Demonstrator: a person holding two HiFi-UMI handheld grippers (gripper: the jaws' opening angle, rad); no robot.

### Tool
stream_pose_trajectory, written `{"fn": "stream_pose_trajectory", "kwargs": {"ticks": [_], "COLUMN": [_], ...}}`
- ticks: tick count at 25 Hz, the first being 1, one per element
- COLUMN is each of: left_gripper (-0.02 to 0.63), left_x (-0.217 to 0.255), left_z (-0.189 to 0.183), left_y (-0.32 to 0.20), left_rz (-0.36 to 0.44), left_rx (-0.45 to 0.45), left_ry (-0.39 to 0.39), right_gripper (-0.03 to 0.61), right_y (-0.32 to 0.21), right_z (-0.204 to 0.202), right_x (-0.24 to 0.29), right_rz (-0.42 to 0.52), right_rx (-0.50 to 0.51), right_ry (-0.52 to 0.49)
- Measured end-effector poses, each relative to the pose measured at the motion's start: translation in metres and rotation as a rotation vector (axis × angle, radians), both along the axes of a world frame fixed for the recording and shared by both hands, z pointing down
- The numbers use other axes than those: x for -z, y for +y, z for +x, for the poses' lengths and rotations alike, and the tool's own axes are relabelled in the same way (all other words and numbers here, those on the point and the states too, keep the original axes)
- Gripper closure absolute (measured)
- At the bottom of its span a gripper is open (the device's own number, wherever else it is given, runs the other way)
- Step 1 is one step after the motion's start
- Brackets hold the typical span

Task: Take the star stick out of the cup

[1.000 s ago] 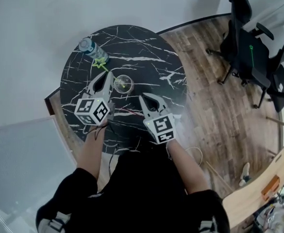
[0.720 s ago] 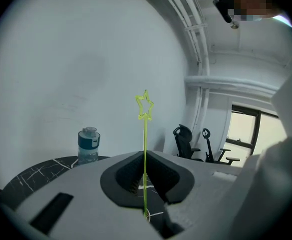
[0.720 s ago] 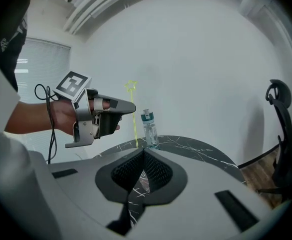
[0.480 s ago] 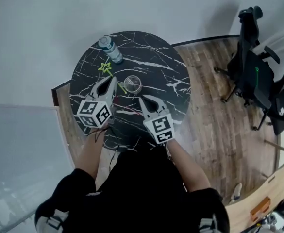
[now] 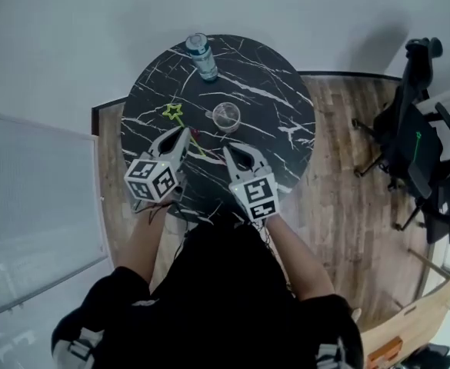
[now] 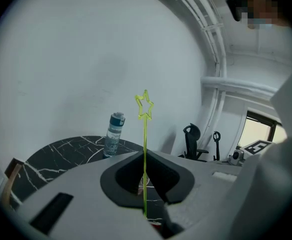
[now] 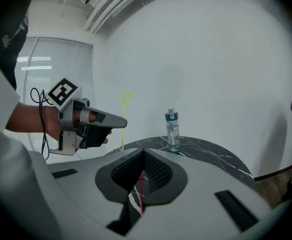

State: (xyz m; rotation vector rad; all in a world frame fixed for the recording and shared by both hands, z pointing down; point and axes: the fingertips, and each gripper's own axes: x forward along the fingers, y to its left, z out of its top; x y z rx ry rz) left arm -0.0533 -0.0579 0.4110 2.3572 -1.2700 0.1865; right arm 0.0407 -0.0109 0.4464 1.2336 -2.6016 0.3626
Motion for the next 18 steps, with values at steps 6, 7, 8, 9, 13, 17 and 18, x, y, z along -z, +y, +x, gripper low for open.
{"fn": "stream_pose_trajectory", "kwargs": {"ticks": [6, 7, 8, 9, 13, 17, 18], "left_gripper": [0.601, 0.601, 0.601, 0.601, 0.601, 0.601, 0.601], "left_x": [-0.035, -0.041, -0.047, -0.053, -0.078, -0.098, -0.103], "left_z": [-0.01, -0.01, -0.01, -0.01, -0.008, -0.007, -0.006], "left_y": [0.031, 0.035, 0.039, 0.042, 0.05, 0.054, 0.054], "left_rz": [-0.095, -0.108, -0.124, -0.14, -0.188, -0.222, -0.231], "left_rx": [0.04, 0.044, 0.047, 0.05, 0.058, 0.07, 0.07], "left_ry": [0.041, 0.035, 0.034, 0.035, 0.047, 0.066, 0.072], "right_gripper": [0.581, 0.581, 0.582, 0.582, 0.582, 0.582, 0.582], "right_y": [0.018, 0.021, 0.024, 0.025, 0.028, 0.031, 0.032], "right_z": [-0.011, -0.011, -0.011, -0.011, -0.011, -0.009, -0.009], "right_x": [-0.01, -0.013, -0.016, -0.019, -0.035, -0.052, -0.055], "right_rz": [-0.019, -0.026, -0.033, -0.041, -0.072, -0.112, -0.12], "right_rx": [0.056, 0.06, 0.061, 0.062, 0.06, 0.054, 0.054], "right_ry": [0.013, 0.016, 0.018, 0.019, 0.016, 0.021, 0.023]}}
